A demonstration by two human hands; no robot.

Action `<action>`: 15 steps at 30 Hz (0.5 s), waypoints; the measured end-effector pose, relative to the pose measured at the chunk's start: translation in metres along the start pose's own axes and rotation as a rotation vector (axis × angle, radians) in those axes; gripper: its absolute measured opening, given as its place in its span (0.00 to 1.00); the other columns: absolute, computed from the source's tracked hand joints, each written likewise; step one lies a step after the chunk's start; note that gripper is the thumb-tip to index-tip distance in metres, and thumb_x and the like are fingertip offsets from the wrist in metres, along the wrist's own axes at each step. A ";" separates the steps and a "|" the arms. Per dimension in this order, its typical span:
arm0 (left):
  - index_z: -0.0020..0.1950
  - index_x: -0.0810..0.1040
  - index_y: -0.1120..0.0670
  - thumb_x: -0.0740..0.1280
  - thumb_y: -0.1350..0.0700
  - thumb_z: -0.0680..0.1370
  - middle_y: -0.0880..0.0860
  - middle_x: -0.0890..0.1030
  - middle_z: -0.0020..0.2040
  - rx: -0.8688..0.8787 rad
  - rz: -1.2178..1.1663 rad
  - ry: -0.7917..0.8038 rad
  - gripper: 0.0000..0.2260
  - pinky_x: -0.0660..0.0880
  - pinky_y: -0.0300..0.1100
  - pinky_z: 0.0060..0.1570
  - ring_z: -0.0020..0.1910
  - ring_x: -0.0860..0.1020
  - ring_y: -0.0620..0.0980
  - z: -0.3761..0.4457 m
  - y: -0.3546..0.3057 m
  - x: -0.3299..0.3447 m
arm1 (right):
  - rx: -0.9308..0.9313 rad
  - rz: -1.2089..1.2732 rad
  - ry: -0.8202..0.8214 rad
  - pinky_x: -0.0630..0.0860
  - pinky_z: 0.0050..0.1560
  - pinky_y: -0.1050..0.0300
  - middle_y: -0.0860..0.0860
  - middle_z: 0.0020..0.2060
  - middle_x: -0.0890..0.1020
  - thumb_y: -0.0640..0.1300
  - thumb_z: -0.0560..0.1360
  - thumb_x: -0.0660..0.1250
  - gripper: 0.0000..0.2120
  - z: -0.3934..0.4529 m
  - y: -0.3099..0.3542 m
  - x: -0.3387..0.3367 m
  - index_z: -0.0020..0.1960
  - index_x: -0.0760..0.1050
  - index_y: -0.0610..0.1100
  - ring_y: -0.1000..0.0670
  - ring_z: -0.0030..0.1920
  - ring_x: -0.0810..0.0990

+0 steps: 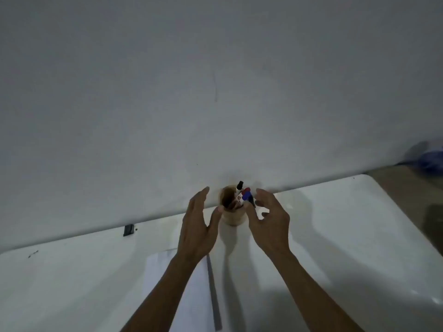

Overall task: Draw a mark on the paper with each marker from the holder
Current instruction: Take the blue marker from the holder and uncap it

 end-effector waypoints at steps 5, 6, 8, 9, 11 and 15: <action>0.79 0.61 0.47 0.66 0.45 0.81 0.49 0.70 0.76 -0.071 -0.017 0.108 0.28 0.76 0.50 0.66 0.72 0.71 0.47 0.013 0.021 0.029 | 0.077 0.014 -0.030 0.76 0.39 0.70 0.54 0.46 0.86 0.47 0.73 0.78 0.13 0.014 -0.011 0.013 0.55 0.82 0.46 0.57 0.49 0.83; 0.79 0.61 0.46 0.66 0.45 0.81 0.47 0.69 0.76 -0.077 -0.033 0.119 0.28 0.76 0.43 0.64 0.72 0.71 0.46 0.014 0.022 0.033 | 0.083 0.018 -0.039 0.76 0.38 0.70 0.54 0.46 0.86 0.48 0.73 0.78 0.13 0.015 -0.012 0.014 0.54 0.82 0.46 0.56 0.48 0.83; 0.79 0.60 0.45 0.66 0.46 0.81 0.40 0.67 0.74 -0.086 -0.079 0.139 0.28 0.71 0.31 0.59 0.71 0.69 0.42 0.019 0.024 0.038 | 0.083 0.005 -0.059 0.76 0.38 0.72 0.53 0.45 0.86 0.47 0.73 0.78 0.11 0.017 -0.014 0.015 0.53 0.83 0.45 0.55 0.48 0.84; 0.79 0.60 0.44 0.66 0.47 0.81 0.38 0.66 0.73 -0.090 -0.094 0.143 0.28 0.70 0.30 0.60 0.71 0.69 0.41 0.020 0.024 0.040 | 0.083 -0.003 -0.070 0.75 0.39 0.73 0.53 0.44 0.86 0.47 0.73 0.78 0.10 0.018 -0.016 0.015 0.52 0.84 0.45 0.55 0.48 0.84; 0.77 0.59 0.38 0.66 0.48 0.81 0.32 0.66 0.72 -0.072 -0.107 0.145 0.27 0.72 0.34 0.62 0.71 0.68 0.36 0.022 0.023 0.043 | 0.079 -0.009 -0.083 0.74 0.39 0.75 0.52 0.44 0.86 0.45 0.73 0.78 0.09 0.019 -0.017 0.017 0.51 0.84 0.44 0.54 0.47 0.84; 0.69 0.59 0.25 0.66 0.52 0.82 0.17 0.67 0.64 -0.042 -0.098 0.131 0.27 0.72 0.30 0.61 0.65 0.69 0.24 0.023 0.020 0.043 | 0.045 -0.044 -0.104 0.73 0.38 0.76 0.49 0.43 0.85 0.42 0.73 0.77 0.08 0.017 -0.016 0.018 0.50 0.84 0.41 0.53 0.45 0.83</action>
Point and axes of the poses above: each hand's wrist, its own z-axis towards the middle knuckle, its own x-axis out of the palm, y = z × x, the point moved 6 cm from there along z, towards the middle knuckle
